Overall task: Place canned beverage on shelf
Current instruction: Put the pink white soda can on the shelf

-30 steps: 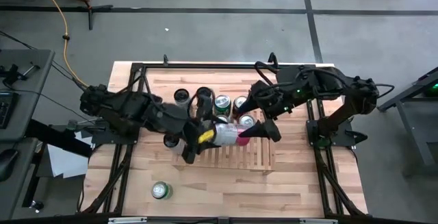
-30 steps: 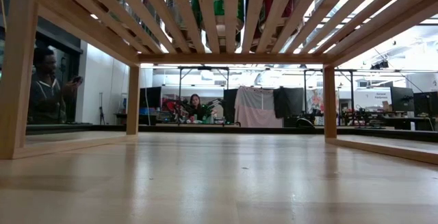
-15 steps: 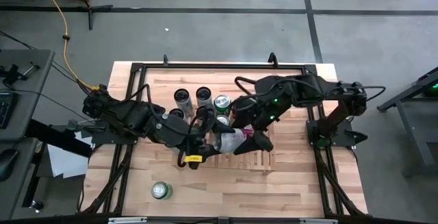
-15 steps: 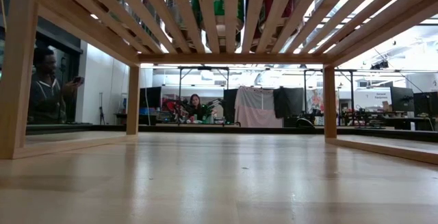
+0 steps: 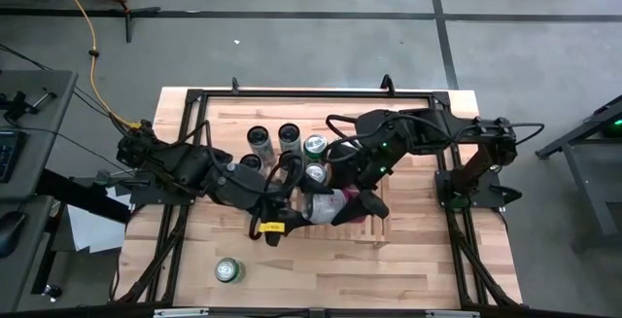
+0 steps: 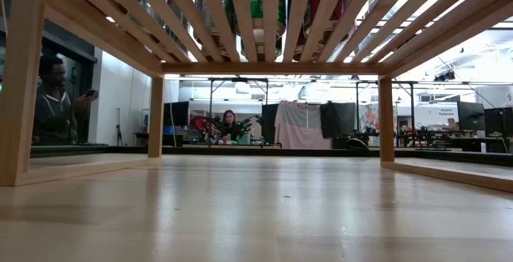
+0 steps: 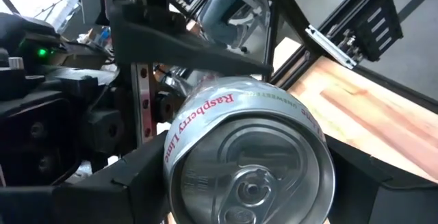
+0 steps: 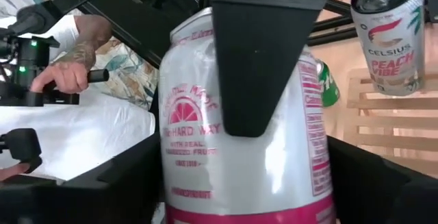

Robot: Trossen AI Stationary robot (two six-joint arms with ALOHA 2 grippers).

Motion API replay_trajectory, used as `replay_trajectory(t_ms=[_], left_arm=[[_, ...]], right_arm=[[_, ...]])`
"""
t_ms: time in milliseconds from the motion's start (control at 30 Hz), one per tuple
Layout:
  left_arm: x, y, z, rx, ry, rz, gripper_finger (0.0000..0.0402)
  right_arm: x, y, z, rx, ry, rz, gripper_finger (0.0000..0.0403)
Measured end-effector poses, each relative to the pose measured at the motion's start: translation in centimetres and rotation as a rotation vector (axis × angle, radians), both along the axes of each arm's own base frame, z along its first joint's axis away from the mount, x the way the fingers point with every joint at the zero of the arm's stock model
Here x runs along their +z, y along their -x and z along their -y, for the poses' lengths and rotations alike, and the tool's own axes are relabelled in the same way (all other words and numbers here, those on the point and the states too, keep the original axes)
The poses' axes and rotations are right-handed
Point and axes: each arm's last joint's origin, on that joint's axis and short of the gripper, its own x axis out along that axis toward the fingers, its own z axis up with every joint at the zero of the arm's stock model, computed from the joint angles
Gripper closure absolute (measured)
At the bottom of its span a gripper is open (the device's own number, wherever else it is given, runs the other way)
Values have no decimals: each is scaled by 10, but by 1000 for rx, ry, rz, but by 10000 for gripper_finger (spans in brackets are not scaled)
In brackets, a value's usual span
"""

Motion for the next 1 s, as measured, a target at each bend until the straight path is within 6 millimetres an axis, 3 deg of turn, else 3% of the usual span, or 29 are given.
replay_trajectory(t_ms=[100,233,400,500,733,1000], left_arm=[[0,-1,-1,2,8,4,105],[-1,-1,-1,33,28,-2,66],[-2,4,-4,140,83,-20,52],[2,20,-6,189,134,-52,53],[13,66,-26,358,485,-109,52],[-5,110,-36,449,691,28,53]], right_arm=[[-1,0,0,5,5,-6,121],[0,3,1,15,16,-2,123],[4,25,5,61,44,-48,123],[5,43,11,-3,110,-108,123],[3,99,10,-181,321,-313,123],[-5,144,-2,-318,368,-407,123]])
